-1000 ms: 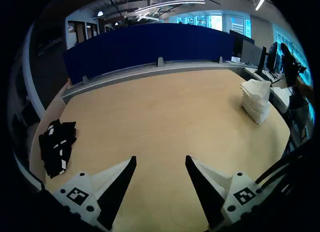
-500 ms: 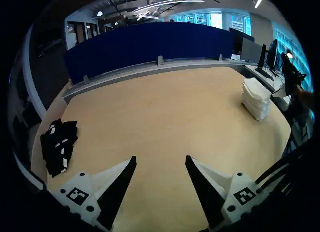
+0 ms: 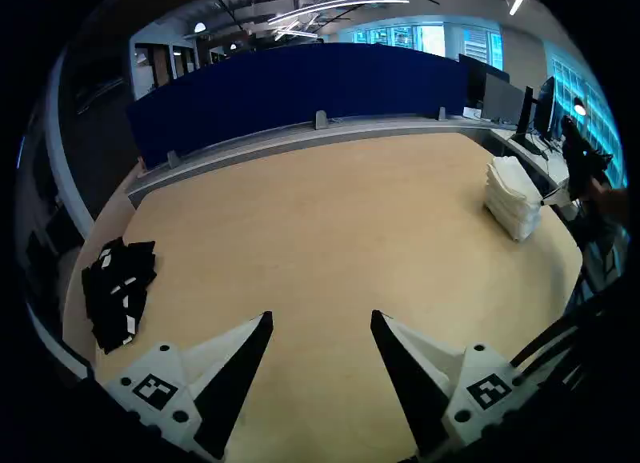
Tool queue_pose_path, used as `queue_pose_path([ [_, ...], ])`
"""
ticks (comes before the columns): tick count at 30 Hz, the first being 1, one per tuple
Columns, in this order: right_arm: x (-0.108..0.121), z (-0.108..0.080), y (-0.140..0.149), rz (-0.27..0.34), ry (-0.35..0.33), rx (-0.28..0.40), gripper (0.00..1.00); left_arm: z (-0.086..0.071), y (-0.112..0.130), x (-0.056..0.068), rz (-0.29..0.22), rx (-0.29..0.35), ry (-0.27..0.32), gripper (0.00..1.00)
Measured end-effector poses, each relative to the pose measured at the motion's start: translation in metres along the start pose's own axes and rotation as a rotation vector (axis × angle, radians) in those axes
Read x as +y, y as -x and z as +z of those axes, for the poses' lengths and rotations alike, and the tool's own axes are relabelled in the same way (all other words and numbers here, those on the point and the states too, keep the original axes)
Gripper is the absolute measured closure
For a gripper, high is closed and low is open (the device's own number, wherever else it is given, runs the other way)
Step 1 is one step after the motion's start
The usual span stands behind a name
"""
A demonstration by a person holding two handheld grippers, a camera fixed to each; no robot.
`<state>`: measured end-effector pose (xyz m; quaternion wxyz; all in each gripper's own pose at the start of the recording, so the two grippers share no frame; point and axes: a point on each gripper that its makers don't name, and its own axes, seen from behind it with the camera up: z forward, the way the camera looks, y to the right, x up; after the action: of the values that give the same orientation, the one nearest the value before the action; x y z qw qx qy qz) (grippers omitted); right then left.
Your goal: Fold towel
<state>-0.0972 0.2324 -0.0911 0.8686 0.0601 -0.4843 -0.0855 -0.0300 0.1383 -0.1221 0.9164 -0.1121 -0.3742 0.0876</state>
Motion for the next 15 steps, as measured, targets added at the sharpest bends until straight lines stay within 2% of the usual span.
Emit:
queue_pose_path([
  [11, 0.0012, 0.0041, -0.0018, 0.030, 0.005, 0.010, 0.97, 0.0031, -0.0022, 0.0024, 0.002, -0.002, 0.004, 0.09],
  [15, -0.0004, -0.0009, -0.0032, 0.030, 0.011, 0.028, 0.92, 0.0039, -0.0034, 0.0023, 0.006, -0.002, 0.004, 0.09],
])
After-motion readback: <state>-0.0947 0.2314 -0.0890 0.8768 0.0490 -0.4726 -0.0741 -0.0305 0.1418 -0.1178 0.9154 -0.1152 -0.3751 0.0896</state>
